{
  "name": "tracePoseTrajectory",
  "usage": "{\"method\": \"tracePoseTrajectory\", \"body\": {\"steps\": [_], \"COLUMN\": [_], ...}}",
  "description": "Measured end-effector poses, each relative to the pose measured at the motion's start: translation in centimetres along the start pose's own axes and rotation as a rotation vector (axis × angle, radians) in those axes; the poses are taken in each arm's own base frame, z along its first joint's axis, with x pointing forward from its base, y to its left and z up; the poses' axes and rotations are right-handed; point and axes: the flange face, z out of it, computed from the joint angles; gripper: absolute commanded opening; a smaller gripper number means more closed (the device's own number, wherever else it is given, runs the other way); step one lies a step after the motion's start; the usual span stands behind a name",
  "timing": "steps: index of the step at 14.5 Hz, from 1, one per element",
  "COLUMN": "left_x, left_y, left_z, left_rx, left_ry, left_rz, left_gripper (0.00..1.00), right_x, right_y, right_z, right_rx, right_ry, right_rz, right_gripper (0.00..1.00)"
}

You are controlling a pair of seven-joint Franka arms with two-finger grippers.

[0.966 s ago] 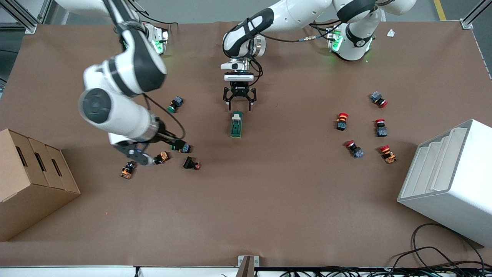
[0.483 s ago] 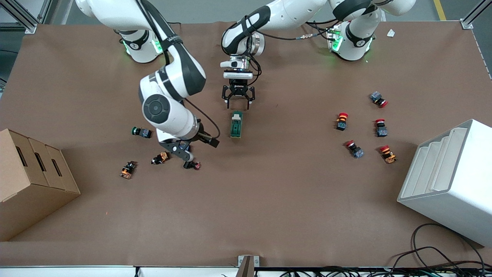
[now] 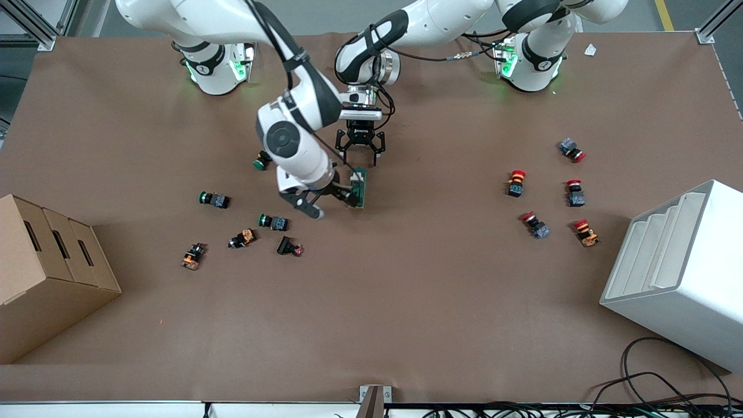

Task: Close load switch with both arms
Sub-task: 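Reach the right gripper to the white handle while the left gripper steadies the switch, then push the white handle down onto the blades with the right gripper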

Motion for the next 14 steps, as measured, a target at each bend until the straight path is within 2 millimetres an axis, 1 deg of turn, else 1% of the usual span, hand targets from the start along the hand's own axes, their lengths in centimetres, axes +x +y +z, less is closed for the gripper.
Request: {"method": "tracePoseTrajectory", "body": {"steps": [2, 5, 8, 11, 14], "left_x": [0.0, -0.2, -0.6, -1.0, -1.3], "left_y": [0.0, -0.2, -0.3, -0.4, -0.4], "left_z": [0.0, 0.2, 0.5, 0.6, 0.6], "left_rx": [0.001, 0.004, 0.0, -0.003, -0.003], "left_ry": [-0.001, -0.001, 0.003, 0.004, 0.012], "left_rz": [0.0, 0.002, 0.012, 0.022, 0.03], "left_gripper": [0.99, 0.99, 0.99, 0.99, 0.99], "right_x": [-2.5, -4.4, -5.8, -7.6, -8.9], "right_y": [-0.1, 0.0, 0.0, -0.3, -0.5], "right_z": [2.2, 4.2, 5.2, 5.6, 5.9], "right_rx": [-0.012, -0.036, -0.048, -0.043, -0.03], "right_ry": [0.004, 0.002, 0.001, 0.003, 0.007], "right_rz": [-0.003, 0.011, 0.03, 0.049, 0.061], "right_gripper": [1.0, 1.0, 1.0, 1.0, 1.0]}}
